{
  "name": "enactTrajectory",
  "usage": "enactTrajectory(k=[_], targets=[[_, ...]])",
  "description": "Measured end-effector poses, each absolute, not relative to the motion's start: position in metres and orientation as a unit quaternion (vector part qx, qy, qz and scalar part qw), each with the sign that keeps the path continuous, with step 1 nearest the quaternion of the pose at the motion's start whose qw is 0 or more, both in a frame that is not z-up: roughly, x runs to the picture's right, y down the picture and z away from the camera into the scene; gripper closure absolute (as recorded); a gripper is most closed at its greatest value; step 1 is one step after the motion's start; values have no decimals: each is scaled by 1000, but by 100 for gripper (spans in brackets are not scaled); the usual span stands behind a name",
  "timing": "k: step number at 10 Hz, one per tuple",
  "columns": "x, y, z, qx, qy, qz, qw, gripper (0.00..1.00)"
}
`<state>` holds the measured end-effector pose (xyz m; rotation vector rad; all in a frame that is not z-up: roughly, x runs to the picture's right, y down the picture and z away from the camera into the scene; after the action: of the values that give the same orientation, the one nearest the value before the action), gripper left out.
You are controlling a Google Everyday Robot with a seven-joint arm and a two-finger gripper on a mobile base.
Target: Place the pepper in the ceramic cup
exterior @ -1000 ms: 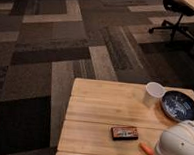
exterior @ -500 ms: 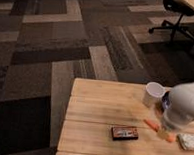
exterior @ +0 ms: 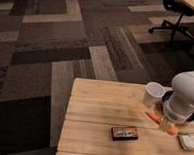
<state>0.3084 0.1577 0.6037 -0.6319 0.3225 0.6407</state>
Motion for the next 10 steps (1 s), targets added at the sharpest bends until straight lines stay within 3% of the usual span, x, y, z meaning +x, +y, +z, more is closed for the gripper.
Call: enactTrajectory(k=[10], targets=[[316,37,698,-281,162,231,917,100]])
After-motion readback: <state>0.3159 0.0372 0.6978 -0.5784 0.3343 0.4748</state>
